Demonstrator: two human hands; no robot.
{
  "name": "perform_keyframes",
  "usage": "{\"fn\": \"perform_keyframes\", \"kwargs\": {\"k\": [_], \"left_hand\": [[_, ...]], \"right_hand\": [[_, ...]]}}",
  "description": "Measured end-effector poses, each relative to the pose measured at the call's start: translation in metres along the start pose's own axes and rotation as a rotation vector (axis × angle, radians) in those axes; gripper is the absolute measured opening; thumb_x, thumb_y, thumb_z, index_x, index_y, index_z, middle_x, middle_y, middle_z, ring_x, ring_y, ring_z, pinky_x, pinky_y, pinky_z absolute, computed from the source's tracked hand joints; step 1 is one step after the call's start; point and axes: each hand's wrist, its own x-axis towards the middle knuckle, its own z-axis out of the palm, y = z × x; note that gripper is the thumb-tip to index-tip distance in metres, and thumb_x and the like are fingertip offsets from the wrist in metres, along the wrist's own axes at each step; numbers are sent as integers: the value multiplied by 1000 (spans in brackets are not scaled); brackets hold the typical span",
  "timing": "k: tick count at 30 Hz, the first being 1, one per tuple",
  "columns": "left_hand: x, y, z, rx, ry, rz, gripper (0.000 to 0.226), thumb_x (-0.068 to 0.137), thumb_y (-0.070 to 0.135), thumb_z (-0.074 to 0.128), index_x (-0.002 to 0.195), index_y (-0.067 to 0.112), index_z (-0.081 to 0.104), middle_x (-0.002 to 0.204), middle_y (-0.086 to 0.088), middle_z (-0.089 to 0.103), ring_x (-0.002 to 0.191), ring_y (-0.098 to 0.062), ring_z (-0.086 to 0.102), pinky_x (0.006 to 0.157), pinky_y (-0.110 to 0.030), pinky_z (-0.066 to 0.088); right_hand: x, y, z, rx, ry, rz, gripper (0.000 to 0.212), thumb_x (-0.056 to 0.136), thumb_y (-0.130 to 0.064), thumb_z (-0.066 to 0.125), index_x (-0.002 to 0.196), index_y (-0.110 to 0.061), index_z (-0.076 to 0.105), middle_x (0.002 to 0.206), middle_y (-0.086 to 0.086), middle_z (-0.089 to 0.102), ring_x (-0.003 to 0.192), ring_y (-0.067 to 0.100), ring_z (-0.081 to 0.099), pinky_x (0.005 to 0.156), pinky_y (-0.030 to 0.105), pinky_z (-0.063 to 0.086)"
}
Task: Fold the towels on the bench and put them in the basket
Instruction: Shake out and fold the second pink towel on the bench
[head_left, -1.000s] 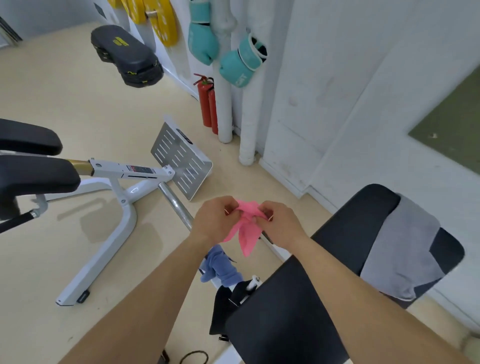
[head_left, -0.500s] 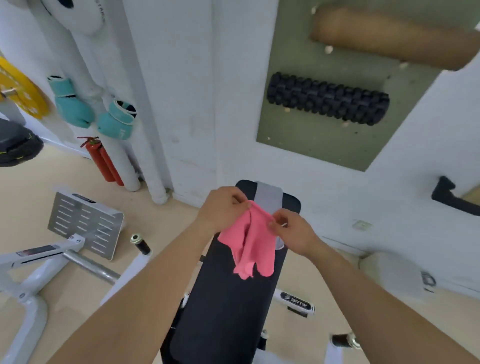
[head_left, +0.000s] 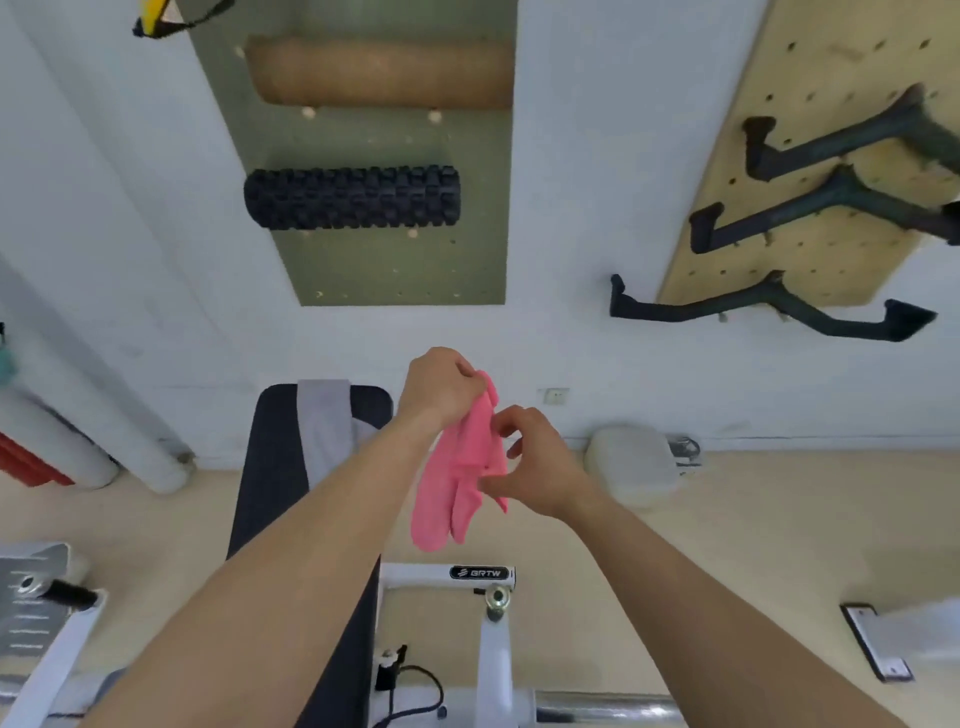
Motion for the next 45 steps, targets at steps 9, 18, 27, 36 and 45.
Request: {"fn": "perform_keyframes", "kwargs": {"k": [9,18,27,36,45], "left_hand": [[-16,94,142,-39,-317,113,13,84,15,62,78,17,74,83,-1,74,75,-22,73,80,-40,61],[-83,163,264,-180,-778,313,5,87,11,68,89,7,71,87,-10,74,66,-20,69,62,-23,53],[-191,251,377,-108,-1150,600,16,82,20,75,98,21,72,87,4,75,85,-10,71,71,-21,48],[-256,346,529,144,-1114,818,29,84,13,59,87,40,70,91,7,72,87,-14,66,76,-28,54],[-303,467,687,301,-1041,857,25,82,6,47,86,21,67,86,0,70,84,-24,65,77,-40,54]], "right_hand": [[-74,89,-135,-44,292,250,12,81,-19,55,88,-28,60,75,-7,70,75,13,66,69,33,54],[-183,136,-231,-166,496,521,9,78,-21,62,79,-25,70,63,-12,63,60,4,58,56,22,43],[-324,192,-303,-170,651,750,8,81,-25,67,83,-20,73,73,-9,64,71,10,60,65,31,54],[-436,305,-400,-33,662,763,16,85,-36,74,80,-21,72,68,-11,60,62,4,53,56,17,37],[-550,409,-544,24,707,823,14,84,-33,75,85,-20,73,71,-7,61,64,7,56,59,21,42]]}}
